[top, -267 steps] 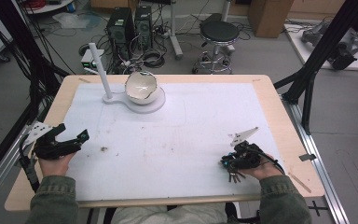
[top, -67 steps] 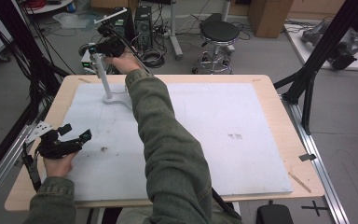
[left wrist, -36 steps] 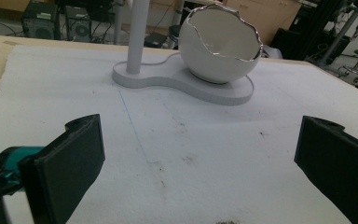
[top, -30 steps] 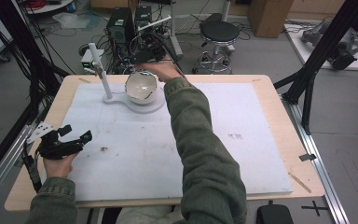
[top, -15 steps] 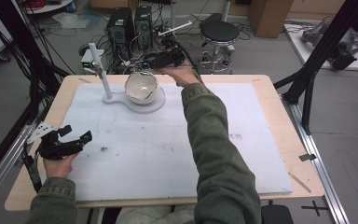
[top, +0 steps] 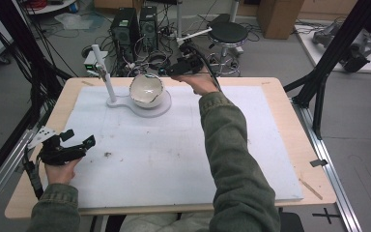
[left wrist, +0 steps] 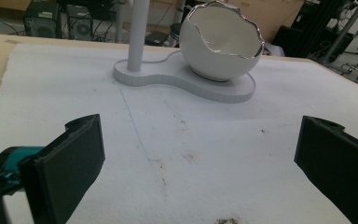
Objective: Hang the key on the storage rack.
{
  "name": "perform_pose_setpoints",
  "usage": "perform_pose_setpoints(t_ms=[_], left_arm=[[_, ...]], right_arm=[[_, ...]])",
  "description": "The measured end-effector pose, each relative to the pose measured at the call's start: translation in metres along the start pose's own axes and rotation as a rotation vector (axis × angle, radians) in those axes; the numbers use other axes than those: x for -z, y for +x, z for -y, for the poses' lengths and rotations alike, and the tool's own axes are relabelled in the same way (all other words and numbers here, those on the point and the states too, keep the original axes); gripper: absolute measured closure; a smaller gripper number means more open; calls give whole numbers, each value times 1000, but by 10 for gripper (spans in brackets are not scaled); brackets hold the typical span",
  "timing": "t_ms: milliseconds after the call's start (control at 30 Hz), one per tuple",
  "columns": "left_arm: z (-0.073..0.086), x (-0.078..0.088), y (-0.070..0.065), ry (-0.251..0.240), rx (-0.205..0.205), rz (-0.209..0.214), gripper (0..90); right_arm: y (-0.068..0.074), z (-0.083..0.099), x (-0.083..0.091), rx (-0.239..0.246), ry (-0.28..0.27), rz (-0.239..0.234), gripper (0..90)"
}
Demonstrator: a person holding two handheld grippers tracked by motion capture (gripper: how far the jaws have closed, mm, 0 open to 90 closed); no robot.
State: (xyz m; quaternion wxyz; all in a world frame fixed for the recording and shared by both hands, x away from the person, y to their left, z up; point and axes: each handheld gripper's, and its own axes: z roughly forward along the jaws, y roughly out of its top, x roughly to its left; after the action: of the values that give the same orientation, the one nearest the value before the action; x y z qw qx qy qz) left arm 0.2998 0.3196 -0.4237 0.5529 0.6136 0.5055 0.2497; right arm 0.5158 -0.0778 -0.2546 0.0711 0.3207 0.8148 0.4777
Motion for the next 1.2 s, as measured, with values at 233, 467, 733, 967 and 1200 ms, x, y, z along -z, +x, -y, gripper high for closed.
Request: perform_pose_setpoints(t_ms=[233,467,733,967,1200], left_arm=[[0,0,0,-1,-1,0,20],[0,-1,-1,4,-4,2,20],[0,-2,-1,6,-3,1,20],[0,-2,-1,6,-5,1,20],[1,-2,-1,9,-6,-1,20]], right_arm=[[-4,20,16,-10,-5,40,6],[-13,43,35,-39,-15,87,6],[-18,57,53,-51,-37,110,6],[-23,76,63,-66,-47,147,6],[-25,97,72,-76,-49,178,6]])
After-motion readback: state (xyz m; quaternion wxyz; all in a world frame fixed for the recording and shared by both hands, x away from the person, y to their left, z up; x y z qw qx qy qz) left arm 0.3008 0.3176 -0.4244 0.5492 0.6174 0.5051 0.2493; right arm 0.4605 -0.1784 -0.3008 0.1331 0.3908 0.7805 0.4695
